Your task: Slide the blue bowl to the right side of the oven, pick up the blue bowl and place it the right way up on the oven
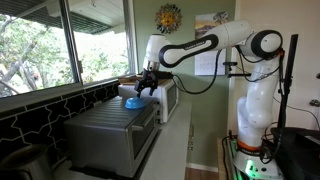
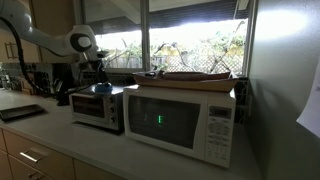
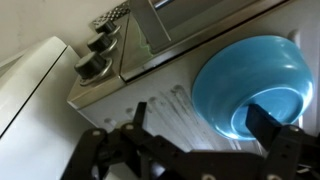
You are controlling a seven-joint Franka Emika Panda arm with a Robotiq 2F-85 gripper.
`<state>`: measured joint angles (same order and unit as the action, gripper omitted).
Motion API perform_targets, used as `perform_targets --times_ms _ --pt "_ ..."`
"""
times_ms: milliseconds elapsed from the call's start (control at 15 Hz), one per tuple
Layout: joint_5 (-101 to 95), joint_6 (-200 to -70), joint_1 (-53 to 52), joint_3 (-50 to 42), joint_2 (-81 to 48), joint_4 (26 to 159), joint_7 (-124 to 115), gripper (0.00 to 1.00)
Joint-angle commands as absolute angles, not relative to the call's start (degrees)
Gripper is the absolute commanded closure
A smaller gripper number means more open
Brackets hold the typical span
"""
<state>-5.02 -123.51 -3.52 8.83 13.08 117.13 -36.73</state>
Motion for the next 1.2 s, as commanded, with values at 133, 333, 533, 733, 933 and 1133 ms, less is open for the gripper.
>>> perform_targets --times_ms 133,333,533,733,933,1133 --pt "-5.75 -120.85 -2.56 8.52 15.09 119.44 -34.96 0.0" --pt "-6.65 -119.61 -2.04 8.38 15.66 119.64 -34.74 0.0" --pt "-7.76 -118.47 -1.33 8.33 15.62 119.66 -35.05 0.0" --pt "-8.79 -117.47 -0.67 8.22 15.66 119.54 -35.26 0.0" --pt "-9.93 -116.56 0.06 8.01 15.73 119.52 -35.53 0.0" --pt "-10.84 -115.42 0.6 7.89 15.72 119.47 -35.72 0.0"
